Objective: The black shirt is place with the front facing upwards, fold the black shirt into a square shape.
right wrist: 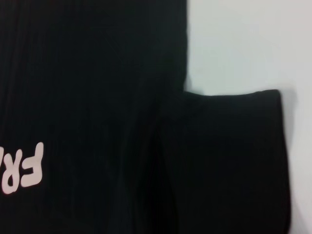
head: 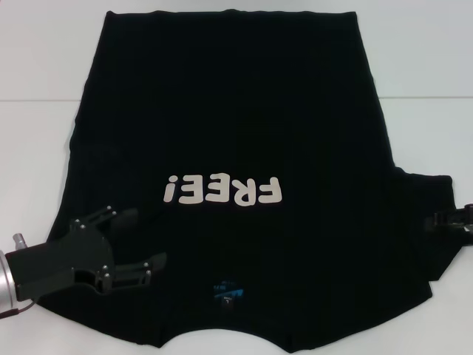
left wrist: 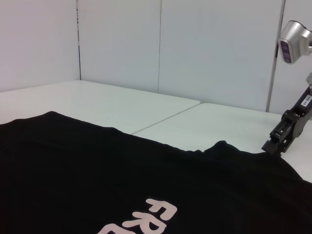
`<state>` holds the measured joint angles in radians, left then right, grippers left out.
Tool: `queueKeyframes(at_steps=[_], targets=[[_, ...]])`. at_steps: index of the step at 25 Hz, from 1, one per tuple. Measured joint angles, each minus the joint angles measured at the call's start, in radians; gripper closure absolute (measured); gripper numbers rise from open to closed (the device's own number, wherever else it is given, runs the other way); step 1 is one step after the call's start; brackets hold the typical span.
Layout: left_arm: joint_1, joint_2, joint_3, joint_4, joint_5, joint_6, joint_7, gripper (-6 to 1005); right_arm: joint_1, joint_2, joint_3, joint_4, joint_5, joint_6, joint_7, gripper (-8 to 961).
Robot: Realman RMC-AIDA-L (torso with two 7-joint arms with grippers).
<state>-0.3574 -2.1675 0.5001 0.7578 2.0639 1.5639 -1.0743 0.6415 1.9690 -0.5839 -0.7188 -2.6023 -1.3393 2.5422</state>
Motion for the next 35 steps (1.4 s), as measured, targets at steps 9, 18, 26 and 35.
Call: queueKeyframes(at_steps=[9,18,26,35], targets=[[-0.003,0.0,0.0,0.0,-0.001,0.002,-0.005,57,0.013,0.0,-0.011,0.024,-0.002,0.023,-0.008,39],[-0.003,0.0,-0.011,0.0,-0.001,0.012,-0.006,55,0.012,0.008,-0.047,0.007,-0.006,0.039,-0.012,221],[-0.007,0.002,-0.047,0.011,-0.002,0.042,-0.009,56,0.016,0.004,-0.056,0.006,-0.006,0.046,-0.002,404],[-0.006,0.002,-0.049,0.012,-0.002,0.033,-0.009,55,0.018,0.0,-0.059,0.005,-0.003,0.044,0.002,759]])
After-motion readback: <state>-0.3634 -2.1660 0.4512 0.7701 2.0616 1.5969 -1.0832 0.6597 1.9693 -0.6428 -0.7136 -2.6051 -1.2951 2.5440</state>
